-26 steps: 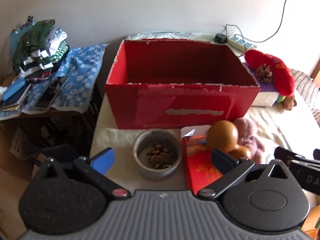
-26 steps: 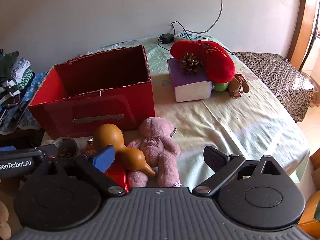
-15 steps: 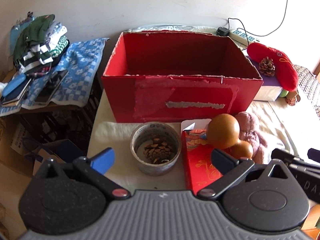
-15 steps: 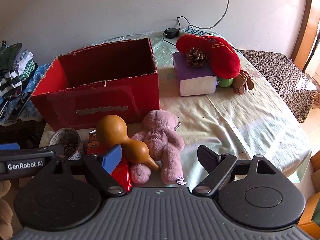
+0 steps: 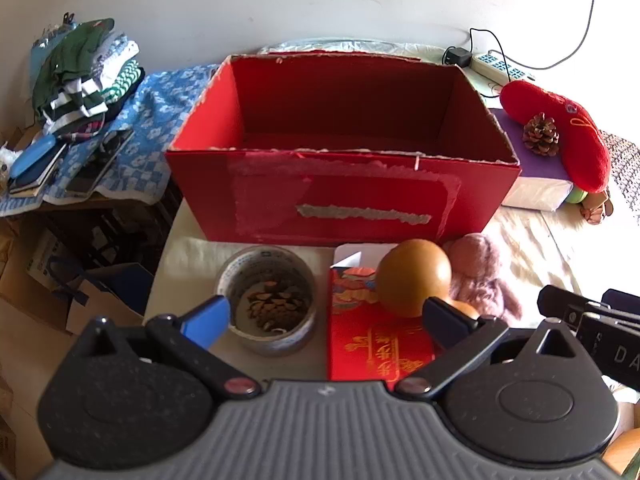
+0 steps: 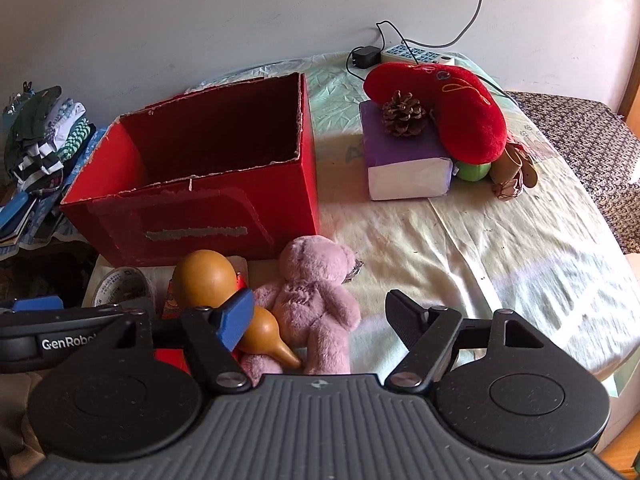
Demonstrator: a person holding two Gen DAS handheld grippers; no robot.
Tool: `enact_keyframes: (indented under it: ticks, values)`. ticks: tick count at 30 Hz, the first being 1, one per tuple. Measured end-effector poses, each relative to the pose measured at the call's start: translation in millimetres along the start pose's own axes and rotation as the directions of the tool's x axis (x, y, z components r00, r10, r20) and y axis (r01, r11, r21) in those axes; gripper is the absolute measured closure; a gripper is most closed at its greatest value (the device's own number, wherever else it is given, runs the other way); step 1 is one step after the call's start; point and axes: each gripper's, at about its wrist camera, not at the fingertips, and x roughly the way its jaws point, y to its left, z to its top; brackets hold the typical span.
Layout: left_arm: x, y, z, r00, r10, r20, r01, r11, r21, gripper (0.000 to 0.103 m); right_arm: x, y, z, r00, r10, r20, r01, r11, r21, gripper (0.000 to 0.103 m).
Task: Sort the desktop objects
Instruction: 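Move the right gripper toward the brown gourd beside the pink bunny, then close the right gripper on the gourd's neck and lift it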
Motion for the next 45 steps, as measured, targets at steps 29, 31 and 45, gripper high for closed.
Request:
enact_keyframes:
  ticks: [29,31,45]
  values:
    - [22,-72,-20,0.994,0.070,-0.081,-0.069,0.998,0.009,0.001,28,-76,4,0.986,0.145,-0.076,-0.147,0.989,-0.012,0.028]
    - [22,-76,-19,0.995,0.064,-0.071,-0.063,0.998,0.021,0.001,29,-79,4,0.987,0.142,-0.078,-0.143,0.990,-0.006,0.028]
    - [35,-72,-16,0.993,0.066,-0.100,-0.064,0.998,0.023,0.001,46,-81,10,0.984,0.149,-0.094,-0.150,0.989,0.001,0.028]
